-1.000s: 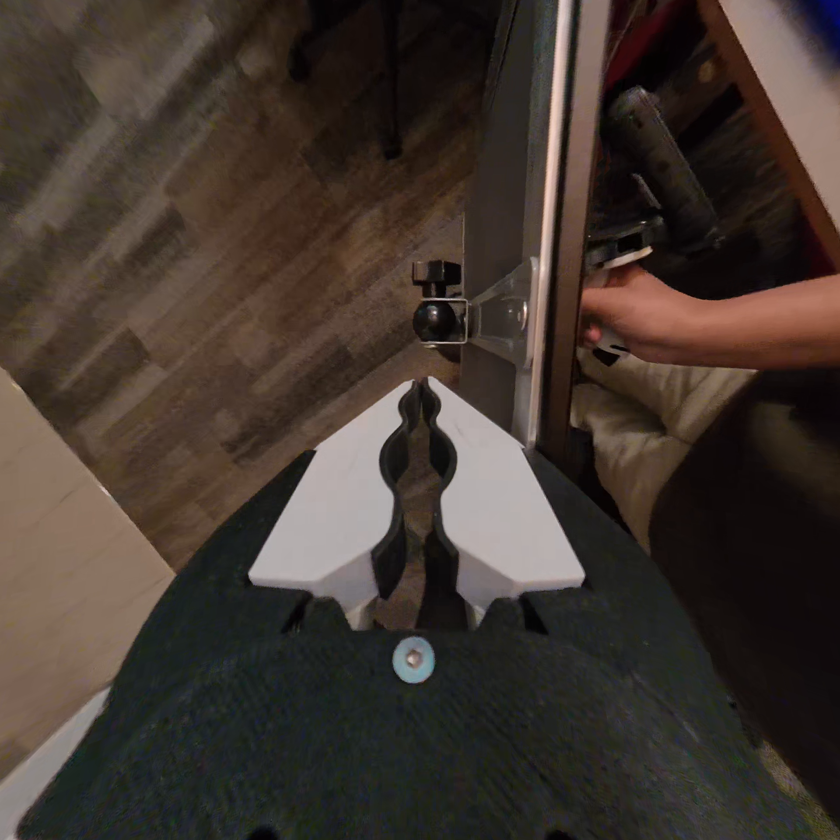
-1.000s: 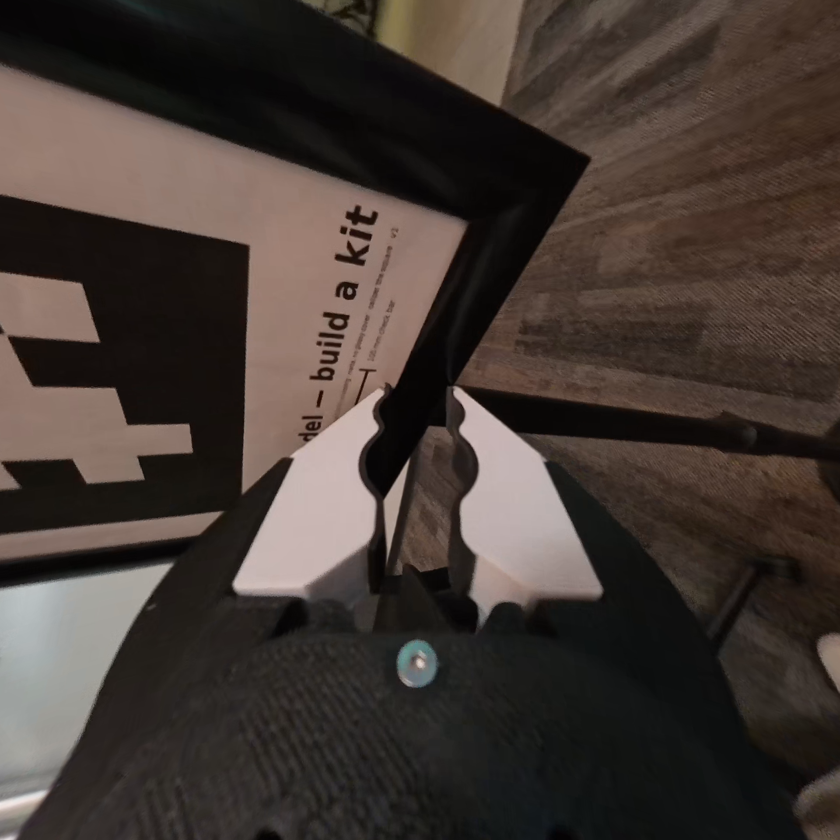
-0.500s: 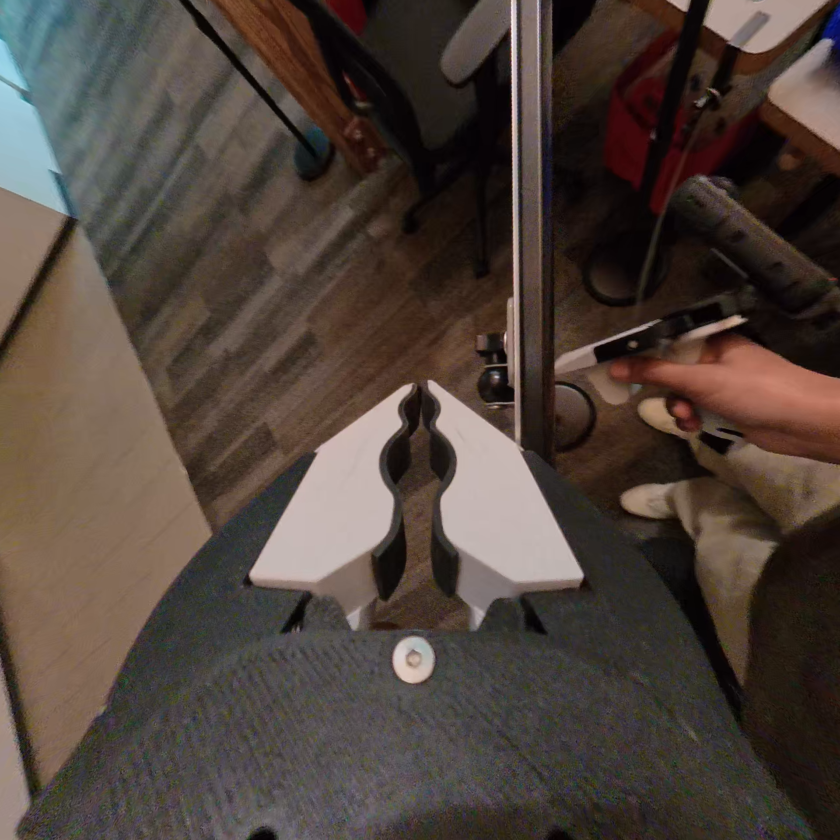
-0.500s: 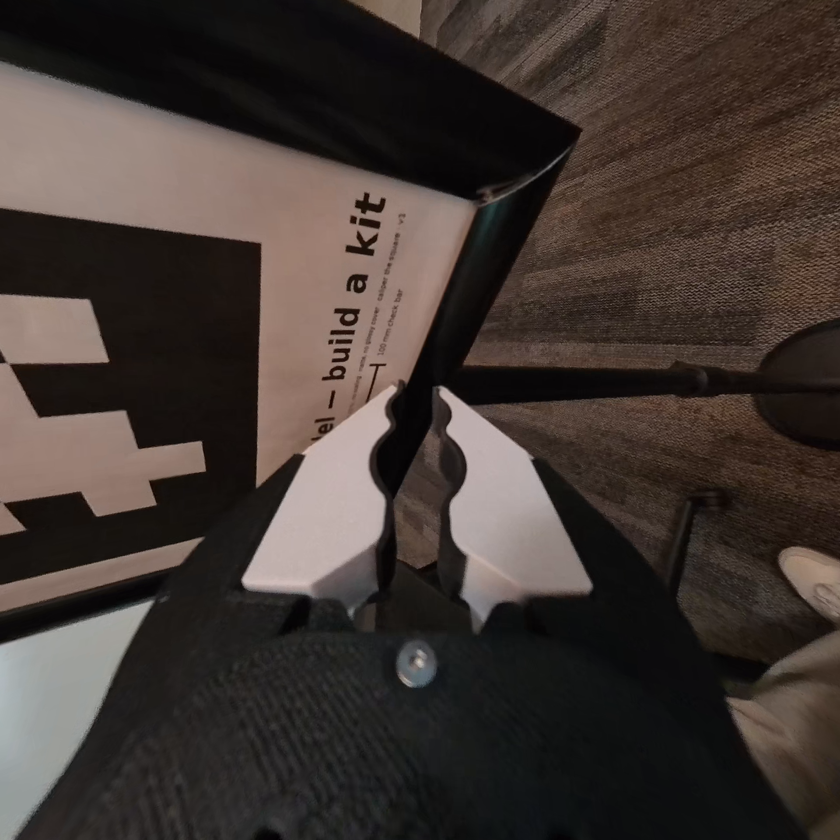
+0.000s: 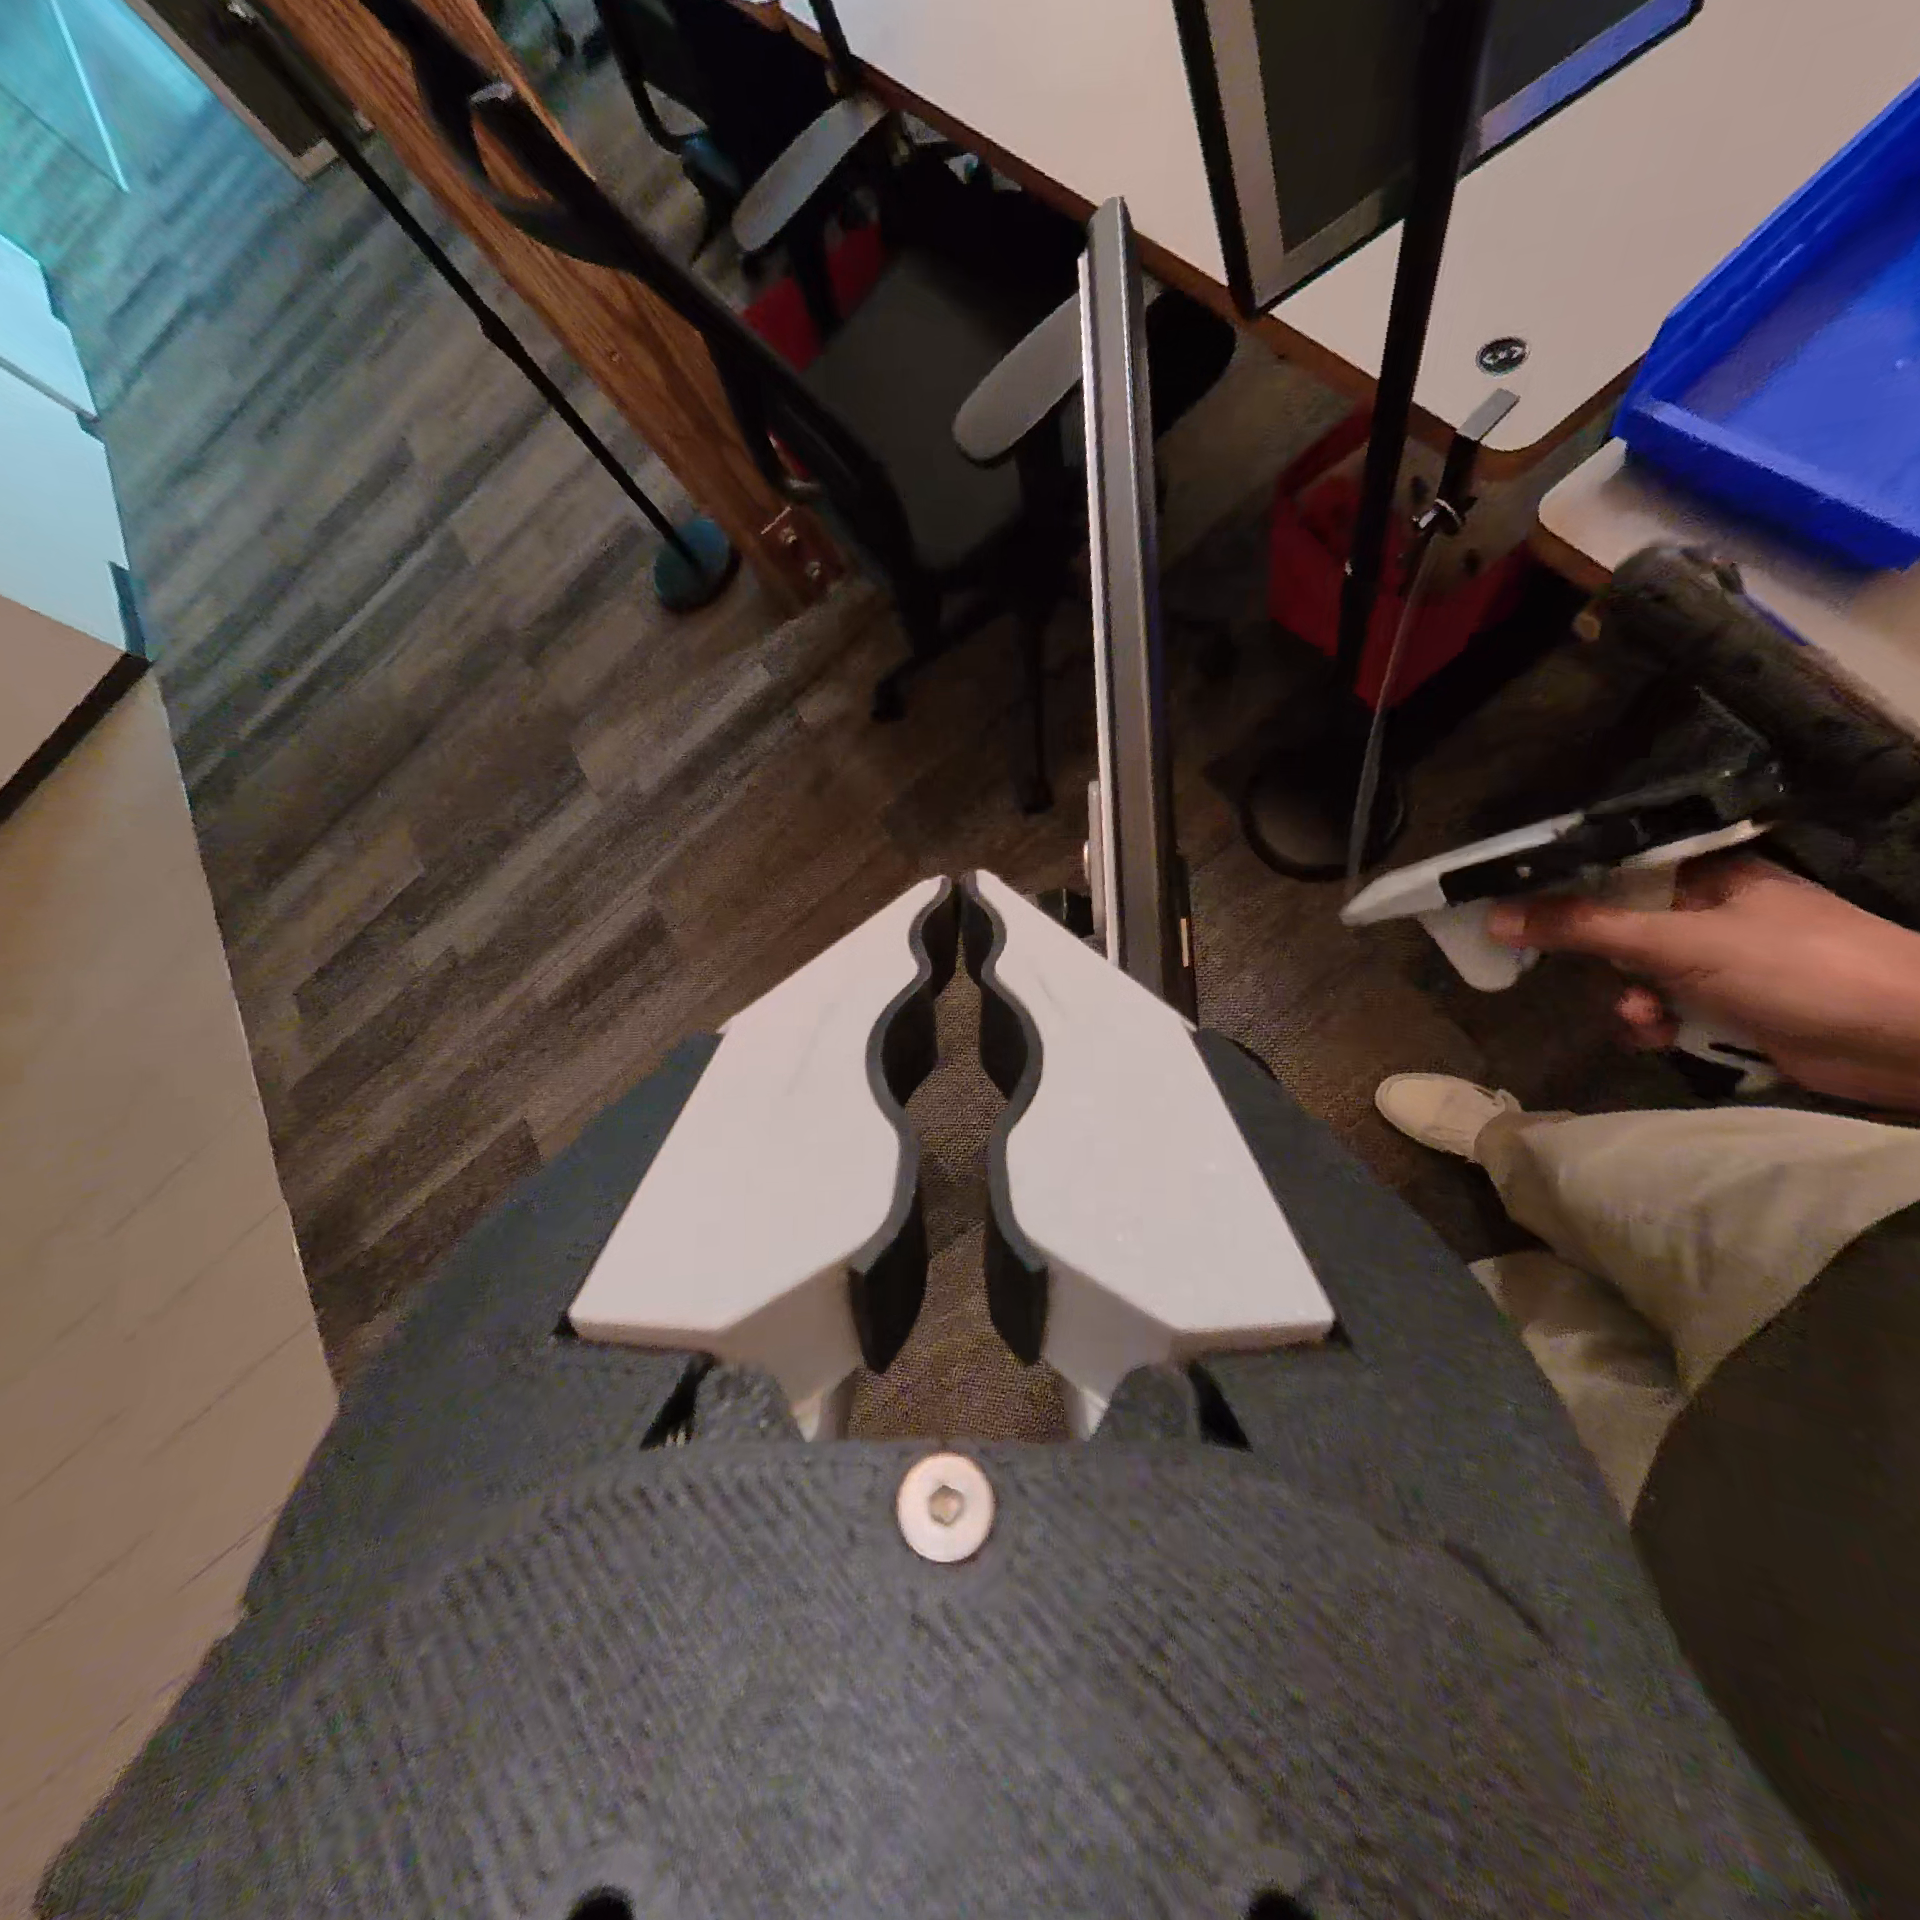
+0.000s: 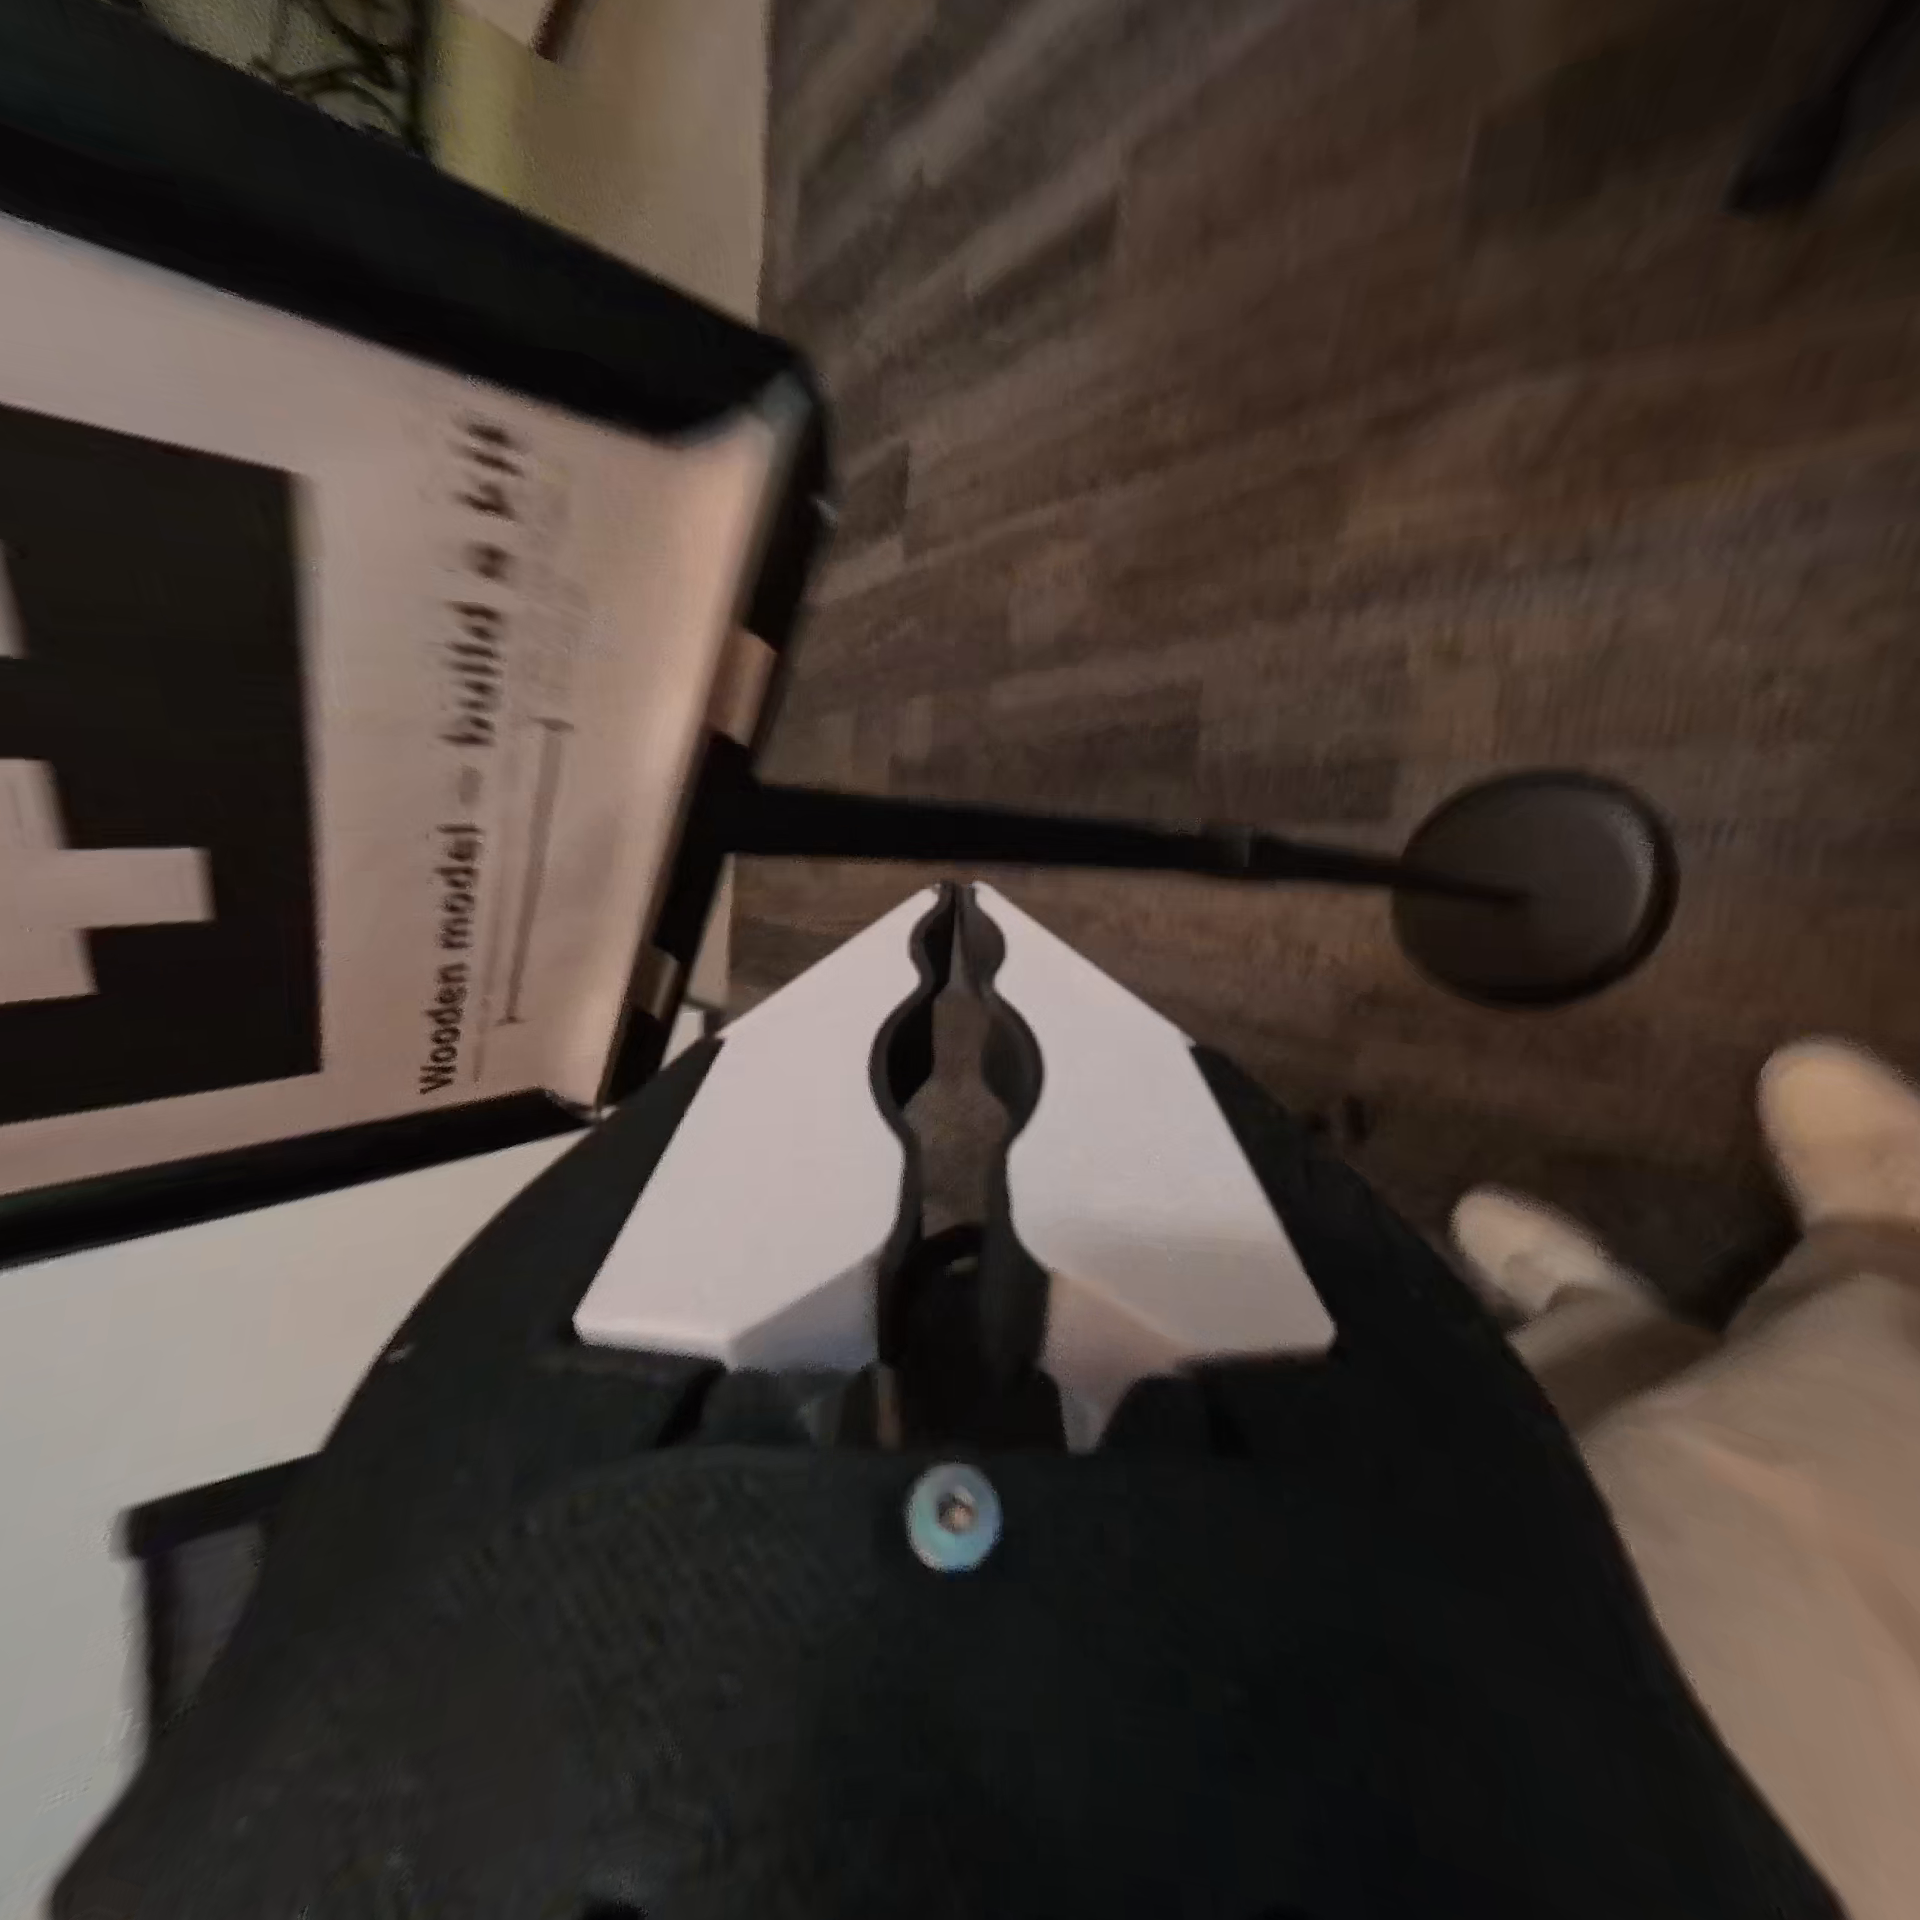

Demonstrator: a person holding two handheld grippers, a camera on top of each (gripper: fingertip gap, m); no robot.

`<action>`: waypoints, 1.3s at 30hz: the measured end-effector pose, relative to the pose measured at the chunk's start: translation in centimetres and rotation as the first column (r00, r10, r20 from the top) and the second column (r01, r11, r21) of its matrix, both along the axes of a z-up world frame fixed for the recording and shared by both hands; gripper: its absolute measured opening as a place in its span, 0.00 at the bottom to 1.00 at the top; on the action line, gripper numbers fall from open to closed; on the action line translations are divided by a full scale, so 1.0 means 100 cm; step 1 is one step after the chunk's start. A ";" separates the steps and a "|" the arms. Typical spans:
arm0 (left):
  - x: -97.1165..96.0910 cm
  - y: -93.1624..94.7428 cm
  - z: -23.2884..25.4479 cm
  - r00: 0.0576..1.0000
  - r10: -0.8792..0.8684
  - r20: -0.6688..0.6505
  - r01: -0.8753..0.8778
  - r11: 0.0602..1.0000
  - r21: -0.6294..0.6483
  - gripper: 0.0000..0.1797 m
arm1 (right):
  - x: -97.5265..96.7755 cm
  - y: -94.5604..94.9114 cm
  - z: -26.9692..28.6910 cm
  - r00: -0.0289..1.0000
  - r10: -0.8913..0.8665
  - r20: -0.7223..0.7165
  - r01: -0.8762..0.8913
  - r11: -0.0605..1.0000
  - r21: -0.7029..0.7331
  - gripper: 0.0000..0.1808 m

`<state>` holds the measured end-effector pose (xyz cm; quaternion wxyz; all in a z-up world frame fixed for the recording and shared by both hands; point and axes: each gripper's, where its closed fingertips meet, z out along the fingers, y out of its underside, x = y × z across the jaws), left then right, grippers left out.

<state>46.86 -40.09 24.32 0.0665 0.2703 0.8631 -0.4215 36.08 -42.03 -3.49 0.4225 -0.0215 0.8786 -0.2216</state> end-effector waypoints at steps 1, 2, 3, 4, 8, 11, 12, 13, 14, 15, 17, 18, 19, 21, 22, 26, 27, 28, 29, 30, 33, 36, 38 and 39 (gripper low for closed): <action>0.001 -0.001 0.000 1.000 0.005 0.005 -0.005 1.000 -0.001 0.00 | 0.002 -0.015 0.018 1.000 0.024 -0.013 -0.026 0.992 -0.123 0.04; 0.004 -0.002 0.000 1.000 0.012 0.024 -0.011 1.000 -0.007 0.00 | 0.003 -0.030 0.034 0.998 0.047 -0.040 -0.056 0.966 -0.252 0.10; 0.007 -0.002 0.000 0.999 0.021 0.049 -0.020 1.000 -0.013 0.00 | 0.005 -0.045 0.048 0.995 0.067 -0.069 -0.088 0.923 -0.374 0.14; 0.009 -0.003 -0.001 0.998 0.029 0.062 -0.028 0.999 -0.016 0.00 | 0.009 -0.057 0.059 0.992 0.085 -0.098 -0.121 0.873 -0.472 0.17; 0.009 -0.004 -0.002 0.996 0.052 0.075 -0.052 0.999 -0.004 0.00 | 0.034 -0.070 0.074 0.967 0.169 -0.192 -0.253 0.739 -0.624 0.26; 0.016 -0.003 0.007 0.987 0.095 0.128 -0.090 0.995 -0.042 0.07 | 0.039 -0.068 0.102 0.969 0.138 -0.206 -0.247 0.612 -0.751 0.25; 0.014 -0.002 0.011 0.988 0.087 0.128 -0.081 0.995 -0.051 0.10 | 0.040 -0.067 0.111 0.968 0.130 -0.215 -0.251 0.562 -0.789 0.25; 0.010 -0.001 0.012 0.990 0.067 0.122 -0.063 0.997 -0.043 0.10 | 0.041 -0.067 0.117 0.965 0.124 -0.229 -0.260 0.516 -0.816 0.25; 0.007 0.000 0.012 0.992 0.050 0.114 -0.047 0.999 -0.028 0.10 | 0.043 -0.068 0.121 0.963 0.122 -0.241 -0.270 0.480 -0.835 0.26; 0.004 0.000 0.011 0.993 0.036 0.113 -0.036 0.999 -0.006 0.08 | 0.045 -0.069 0.123 0.961 0.127 -0.247 -0.278 0.456 -0.846 0.26; 0.004 -0.003 0.007 0.990 0.019 0.141 -0.026 0.999 0.048 0.06 | 0.047 -0.076 0.126 0.961 0.146 -0.235 -0.276 0.438 -0.856 0.27; 0.006 -0.004 0.002 0.988 0.009 0.154 -0.021 0.996 0.081 0.05 | 0.049 -0.078 0.128 0.961 0.170 -0.219 -0.273 0.436 -0.858 0.29; 0.008 -0.006 -0.005 0.988 0.004 0.153 -0.023 0.992 0.125 0.03 | 0.051 -0.080 0.128 0.957 0.201 -0.211 -0.280 0.433 -0.857 0.30; 0.012 -0.007 -0.019 0.992 0.002 0.122 -0.028 0.975 0.219 0.00 | 0.054 -0.082 0.128 0.942 0.264 -0.206 -0.304 0.419 -0.856 0.31; 0.011 -0.005 -0.024 0.996 -0.015 0.090 -0.009 0.966 0.260 0.00 | 0.055 -0.082 0.128 0.935 0.289 -0.205 -0.314 0.406 -0.858 0.29; 0.004 -0.002 -0.031 0.998 -0.013 -0.056 0.032 0.935 0.354 0.00 | 0.059 -0.077 0.128 0.906 0.375 -0.197 -0.341 0.366 -0.866 0.22; 0.006 -0.002 -0.031 0.998 -0.013 -0.056 0.031 0.936 0.349 0.00 | 0.061 -0.075 0.128 0.903 0.383 -0.197 -0.342 0.359 -0.868 0.18; 0.007 -0.003 -0.030 0.999 -0.014 -0.052 0.031 0.937 0.348 0.00 | 0.061 -0.075 0.128 0.905 0.377 -0.199 -0.339 0.356 -0.871 0.18; 0.008 -0.003 -0.030 0.998 -0.011 -0.055 0.030 0.935 0.353 0.00 | 0.061 -0.077 0.127 0.908 0.368 -0.199 -0.336 0.358 -0.871 0.16; 0.009 -0.003 -0.030 0.998 -0.003 -0.065 0.026 0.933 0.359 0.00 | 0.059 -0.079 0.127 0.911 0.363 -0.194 -0.331 0.366 -0.870 0.13; 0.009 -0.007 -0.030 0.997 0.017 -0.073 0.011 0.933 0.358 0.00 | 0.057 -0.085 0.126 0.914 0.357 -0.192 -0.333 0.391 -0.858 0.13; 0.008 -0.014 -0.029 0.998 0.023 -0.059 -0.002 0.939 0.345 0.00 | 0.056 -0.091 0.125 0.918 0.306 -0.253 -0.361 0.380 -0.851 0.13; 0.006 -0.017 -0.029 0.996 0.026 -0.085 0.005 0.938 0.347 0.00 | 0.052 -0.095 0.124 0.919 0.247 -0.307 -0.383 0.368 -0.847 0.13; 0.004 -0.018 -0.029 0.995 0.027 -0.096 0.008 0.938 0.347 0.00 | 0.050 -0.097 0.124 0.918 0.206 -0.338 -0.392 0.362 -0.845 0.13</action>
